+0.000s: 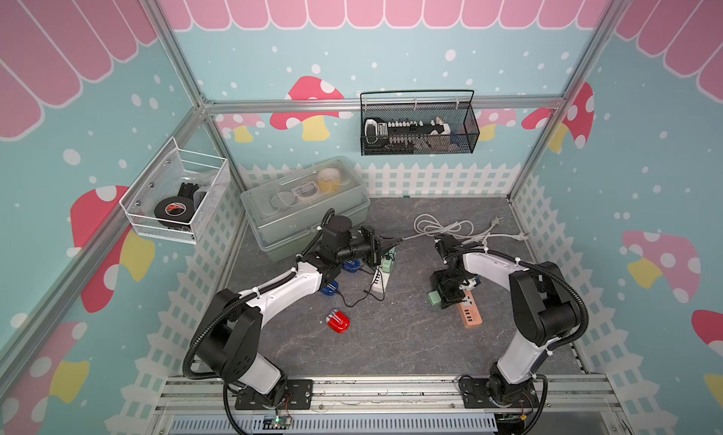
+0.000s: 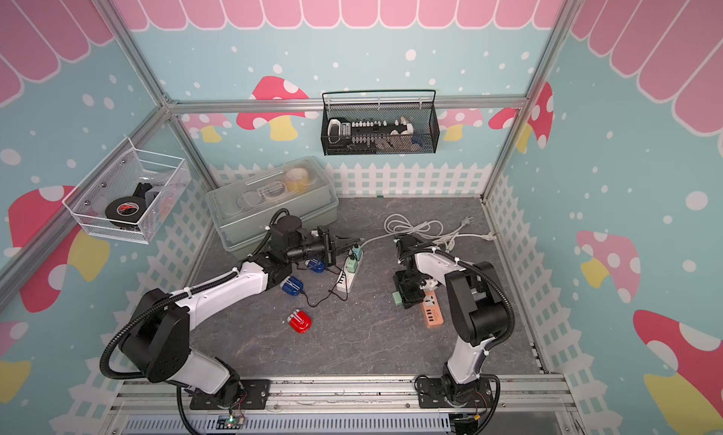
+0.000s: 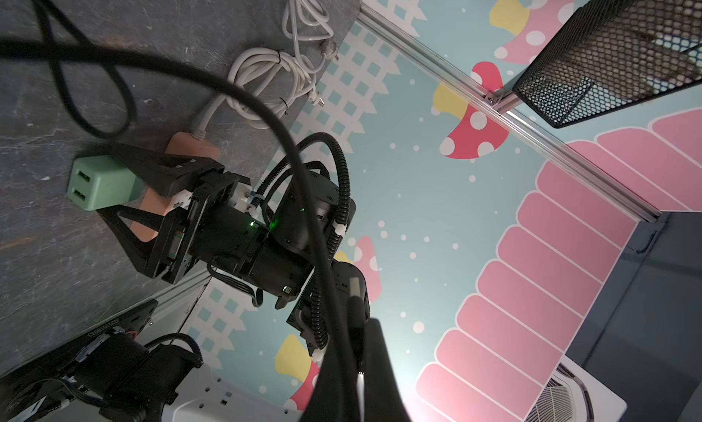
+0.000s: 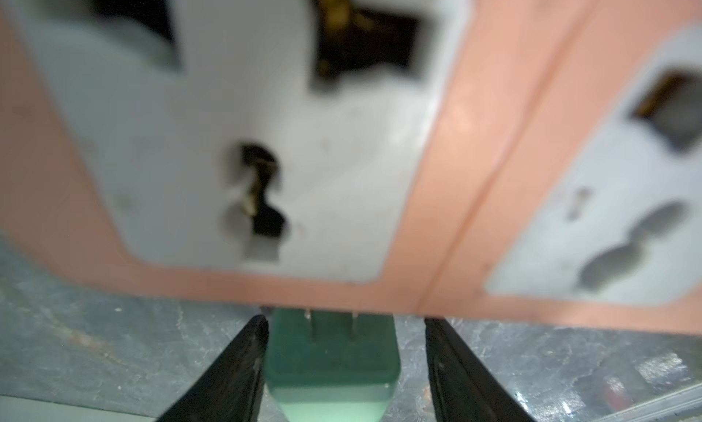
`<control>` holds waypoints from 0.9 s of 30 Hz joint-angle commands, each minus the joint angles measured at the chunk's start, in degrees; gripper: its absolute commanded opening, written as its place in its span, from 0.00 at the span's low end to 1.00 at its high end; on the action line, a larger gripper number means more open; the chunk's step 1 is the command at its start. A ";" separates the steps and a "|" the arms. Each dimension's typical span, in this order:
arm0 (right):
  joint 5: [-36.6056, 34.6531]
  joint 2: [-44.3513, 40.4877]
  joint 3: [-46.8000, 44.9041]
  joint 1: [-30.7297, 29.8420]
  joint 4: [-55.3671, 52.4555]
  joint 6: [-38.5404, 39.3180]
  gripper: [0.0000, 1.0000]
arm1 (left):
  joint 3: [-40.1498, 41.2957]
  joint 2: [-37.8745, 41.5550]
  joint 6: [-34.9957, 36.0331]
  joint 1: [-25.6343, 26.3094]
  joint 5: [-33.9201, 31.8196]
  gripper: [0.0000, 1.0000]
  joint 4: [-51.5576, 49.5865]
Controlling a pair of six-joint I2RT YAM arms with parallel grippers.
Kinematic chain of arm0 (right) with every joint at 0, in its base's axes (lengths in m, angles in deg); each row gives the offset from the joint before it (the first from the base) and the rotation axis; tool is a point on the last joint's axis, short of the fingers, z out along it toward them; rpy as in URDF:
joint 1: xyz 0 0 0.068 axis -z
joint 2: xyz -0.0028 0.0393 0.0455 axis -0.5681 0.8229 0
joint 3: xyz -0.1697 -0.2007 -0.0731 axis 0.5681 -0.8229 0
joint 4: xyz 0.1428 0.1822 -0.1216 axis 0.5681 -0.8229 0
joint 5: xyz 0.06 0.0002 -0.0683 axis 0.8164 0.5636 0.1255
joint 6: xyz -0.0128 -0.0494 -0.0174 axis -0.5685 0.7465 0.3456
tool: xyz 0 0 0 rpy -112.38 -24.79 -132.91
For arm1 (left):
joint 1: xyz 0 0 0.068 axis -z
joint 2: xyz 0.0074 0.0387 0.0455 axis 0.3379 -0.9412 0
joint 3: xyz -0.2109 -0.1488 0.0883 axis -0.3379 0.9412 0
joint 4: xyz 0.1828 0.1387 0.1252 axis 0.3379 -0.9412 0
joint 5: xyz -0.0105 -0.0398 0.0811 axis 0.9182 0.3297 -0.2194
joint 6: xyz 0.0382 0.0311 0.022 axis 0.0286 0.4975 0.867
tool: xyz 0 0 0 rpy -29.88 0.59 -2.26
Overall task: Charge the electric shaver
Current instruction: Pick up the plug from the center of the board.
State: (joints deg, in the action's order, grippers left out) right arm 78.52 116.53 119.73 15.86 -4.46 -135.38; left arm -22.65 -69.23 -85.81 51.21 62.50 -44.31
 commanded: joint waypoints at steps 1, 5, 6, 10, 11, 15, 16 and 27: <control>-2.05 0.87 -1.47 -0.02 1.00 -1.56 0.62 | -0.75 0.18 -0.76 -0.50 0.19 0.00 1.26; -1.26 0.97 -3.31 -0.04 3.34 -1.81 0.57 | -0.74 0.26 -0.69 -0.57 0.22 0.00 1.21; -1.05 1.00 -3.36 -0.07 3.27 -1.86 0.57 | -0.56 0.34 -0.69 -0.55 0.14 0.00 1.09; -0.42 0.81 -4.28 -0.08 4.43 -1.96 0.45 | -0.30 0.45 -0.69 -0.57 -0.16 0.00 0.85; -0.17 0.64 -4.46 -0.04 4.68 -2.11 0.39 | -0.28 0.46 -0.69 -0.54 -0.21 0.00 0.80; 0.41 -1.28 -4.21 -0.04 5.45 -1.67 0.28 | -0.20 0.63 -0.69 -0.56 -0.58 0.00 0.56; 0.41 -2.34 -3.81 -0.04 5.46 -1.39 0.25 | -0.13 0.84 -0.69 -0.60 -0.65 0.00 0.54; 0.55 -22.85 -4.54 0.52 27.66 1.42 0.08 | -1.49 2.02 -3.67 -0.02 -5.52 0.00 3.00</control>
State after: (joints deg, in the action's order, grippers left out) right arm 79.17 97.25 116.67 16.01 10.38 -134.33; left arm -22.67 -69.06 -87.41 50.95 59.55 -43.74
